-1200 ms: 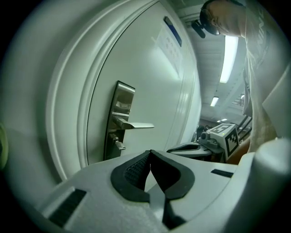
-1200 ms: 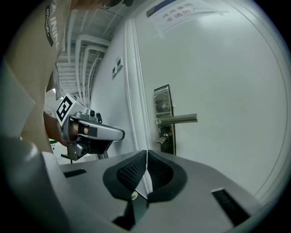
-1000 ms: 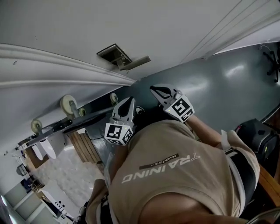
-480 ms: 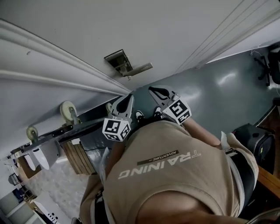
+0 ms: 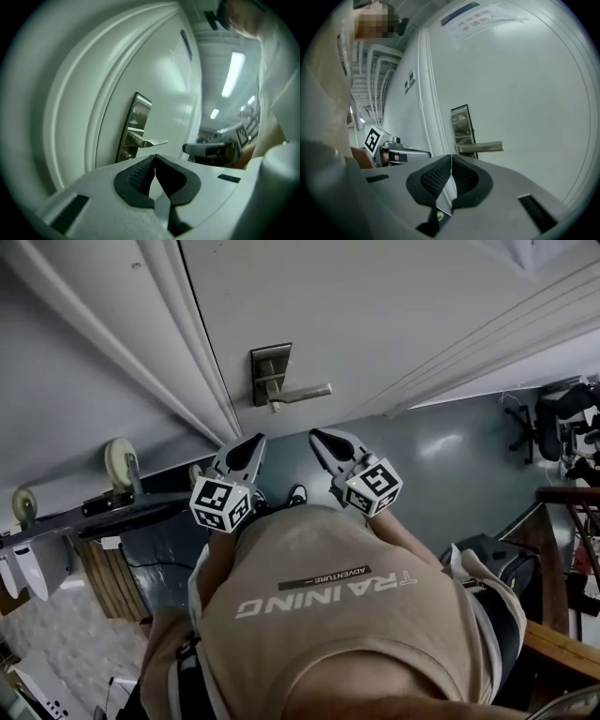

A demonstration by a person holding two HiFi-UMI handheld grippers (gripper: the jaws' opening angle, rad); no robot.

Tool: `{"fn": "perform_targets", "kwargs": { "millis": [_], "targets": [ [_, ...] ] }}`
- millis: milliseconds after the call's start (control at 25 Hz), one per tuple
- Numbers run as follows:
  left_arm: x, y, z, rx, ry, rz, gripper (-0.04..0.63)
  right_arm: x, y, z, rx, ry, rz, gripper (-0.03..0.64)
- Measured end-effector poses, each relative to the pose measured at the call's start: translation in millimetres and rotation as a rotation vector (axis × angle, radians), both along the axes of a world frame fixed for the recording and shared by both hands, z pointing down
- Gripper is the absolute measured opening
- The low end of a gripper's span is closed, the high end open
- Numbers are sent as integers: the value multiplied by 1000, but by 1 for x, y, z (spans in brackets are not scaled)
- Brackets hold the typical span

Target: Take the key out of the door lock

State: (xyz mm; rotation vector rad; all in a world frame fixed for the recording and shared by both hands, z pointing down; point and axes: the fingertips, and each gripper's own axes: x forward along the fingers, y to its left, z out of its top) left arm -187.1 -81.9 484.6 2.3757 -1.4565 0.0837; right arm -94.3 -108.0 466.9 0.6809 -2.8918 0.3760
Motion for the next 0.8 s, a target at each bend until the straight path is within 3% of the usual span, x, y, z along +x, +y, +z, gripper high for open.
{"fn": "perform_targets", "kwargs": {
  "millis": [80,120,400,520,600,680,800],
  "targets": [
    [-3,3,-2,45,-128,39,9,-6,4,-4,-16,-23,10,15],
    [-3,5,-2,59,-144,61,9,-9,6,-7,-11,-26,17,15],
    [-13,8,2,59,-30,92,9,-20,20,-4,87,51,82,15],
    [-15,12,-4,66,54,91,11,-23,26,-3,119,79,73,15],
    [-19,10,-6,55,173,66,11,-26,26,-6,169,102,63,15],
    [-19,6,-5,27,283,26,11,-27,28,-16,260,130,29,15],
    [-13,-2,3,-28,350,0,11,-31,30,-24,405,204,-43,15]
  ]
}}
